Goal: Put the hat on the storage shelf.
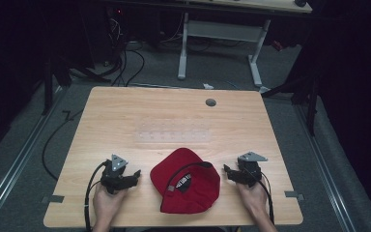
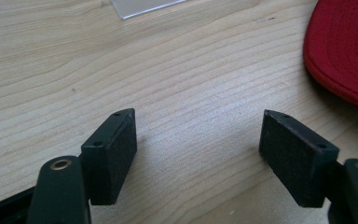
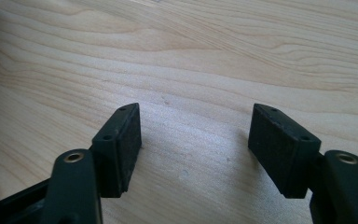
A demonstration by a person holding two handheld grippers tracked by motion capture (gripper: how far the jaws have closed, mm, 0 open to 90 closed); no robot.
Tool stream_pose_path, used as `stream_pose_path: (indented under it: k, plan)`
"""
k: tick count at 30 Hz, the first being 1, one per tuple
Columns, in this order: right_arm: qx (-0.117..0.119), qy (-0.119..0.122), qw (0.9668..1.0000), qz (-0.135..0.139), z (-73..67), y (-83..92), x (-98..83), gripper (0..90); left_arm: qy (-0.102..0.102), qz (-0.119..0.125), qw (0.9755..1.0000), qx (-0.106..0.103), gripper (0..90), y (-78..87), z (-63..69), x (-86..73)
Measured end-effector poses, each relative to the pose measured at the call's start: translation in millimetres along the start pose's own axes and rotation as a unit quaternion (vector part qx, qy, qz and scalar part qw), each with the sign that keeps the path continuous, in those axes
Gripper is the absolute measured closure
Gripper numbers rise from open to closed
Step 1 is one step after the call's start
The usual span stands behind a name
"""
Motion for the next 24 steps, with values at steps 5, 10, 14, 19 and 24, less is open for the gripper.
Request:
stream_pose_path:
  k: [5, 10, 14, 19, 24]
  plan:
    - [0.005, -0.009, 0.9999, 0.001, 1.6, 1.4, -0.7, 36.8, 0.000, 0.000, 1.0000, 0.000, 27.9, -0.1, -0.1, 0.1]
    - [0.011, -0.013, 0.9998, 0.001, 3.1, 4.8, -0.9, 40.0, 0.000, -0.002, 1.0000, 0.001, 28.0, 0.1, -0.4, 0.0]
    - [0.025, -0.017, 0.9995, 0.009, 1.9, 12.1, -0.8, 42.3, 0.001, 0.000, 1.0000, 0.001, 28.0, -0.1, -0.3, 0.3]
    - [0.047, -0.017, 0.9985, 0.023, -4.8, 25.5, 0.4, 44.3, 0.001, -0.001, 1.0000, 0.001, 28.0, -0.1, -0.3, 0.3]
    - [0.070, -0.017, 0.9968, 0.034, -10.7, 36.1, 2.9, 44.2, 0.001, -0.001, 1.0000, 0.001, 28.0, -0.2, -0.3, 0.3]
Point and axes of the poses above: each handheld gripper's, and its own axes: y roughly backward along the jaws, x roughly out of its top, z roughly to its right, the point moved 8 cm from there along -y, roughly forward along the jaws, and after that the axes turned 9 degrees about -z, right-handed, at the moved point
